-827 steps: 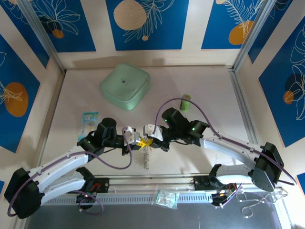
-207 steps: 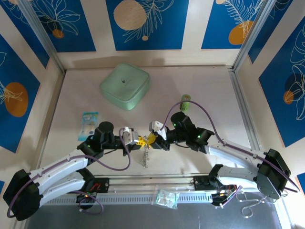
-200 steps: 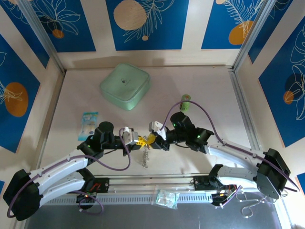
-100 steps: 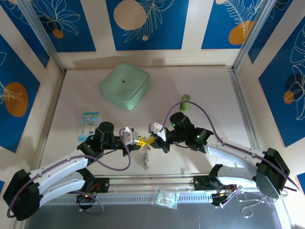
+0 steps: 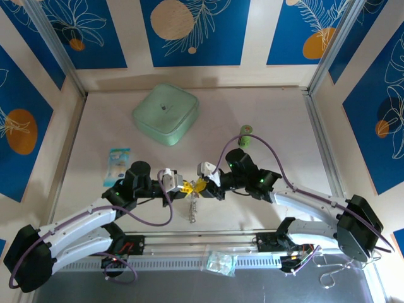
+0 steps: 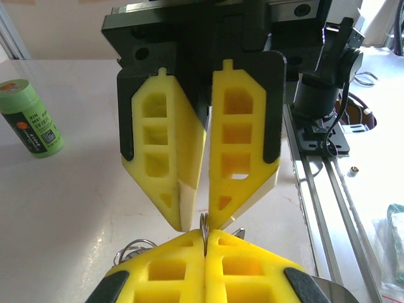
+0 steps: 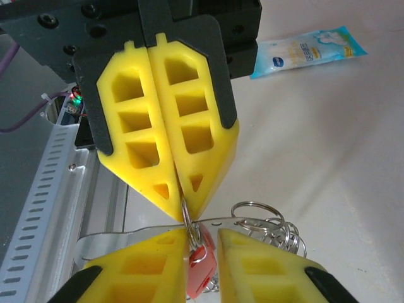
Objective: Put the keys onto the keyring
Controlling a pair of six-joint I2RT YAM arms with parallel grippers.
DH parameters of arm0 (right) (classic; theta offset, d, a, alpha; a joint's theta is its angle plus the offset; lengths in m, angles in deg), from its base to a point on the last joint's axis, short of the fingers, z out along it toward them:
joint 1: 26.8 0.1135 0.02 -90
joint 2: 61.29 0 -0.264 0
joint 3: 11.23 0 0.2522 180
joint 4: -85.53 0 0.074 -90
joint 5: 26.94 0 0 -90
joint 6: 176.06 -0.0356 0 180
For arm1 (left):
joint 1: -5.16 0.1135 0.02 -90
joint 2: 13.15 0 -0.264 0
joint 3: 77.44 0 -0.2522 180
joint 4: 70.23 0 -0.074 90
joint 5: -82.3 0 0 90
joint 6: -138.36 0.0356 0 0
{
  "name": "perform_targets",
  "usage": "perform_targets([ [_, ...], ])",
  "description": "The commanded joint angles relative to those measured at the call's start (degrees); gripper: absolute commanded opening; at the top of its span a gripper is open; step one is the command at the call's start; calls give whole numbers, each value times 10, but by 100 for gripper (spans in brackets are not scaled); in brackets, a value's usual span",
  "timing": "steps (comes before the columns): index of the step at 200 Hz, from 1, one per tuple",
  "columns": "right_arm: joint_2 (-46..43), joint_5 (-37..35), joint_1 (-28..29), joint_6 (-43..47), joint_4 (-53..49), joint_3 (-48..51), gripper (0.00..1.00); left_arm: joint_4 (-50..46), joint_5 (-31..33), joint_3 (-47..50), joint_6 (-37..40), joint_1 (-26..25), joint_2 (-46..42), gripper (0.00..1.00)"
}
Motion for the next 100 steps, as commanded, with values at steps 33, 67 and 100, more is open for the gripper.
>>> perform_targets([
  [33, 10, 33, -5, -2, 30, -4, 5, 8, -11, -14, 17, -7, -11, 0],
  [67, -2, 23, -5, 25, -24, -22, 0, -63, 18, -30, 42, -8, -26, 23],
  [100, 10, -16, 4, 87, -122, -68, 0, -153, 36, -65, 84, -8, -25, 24],
])
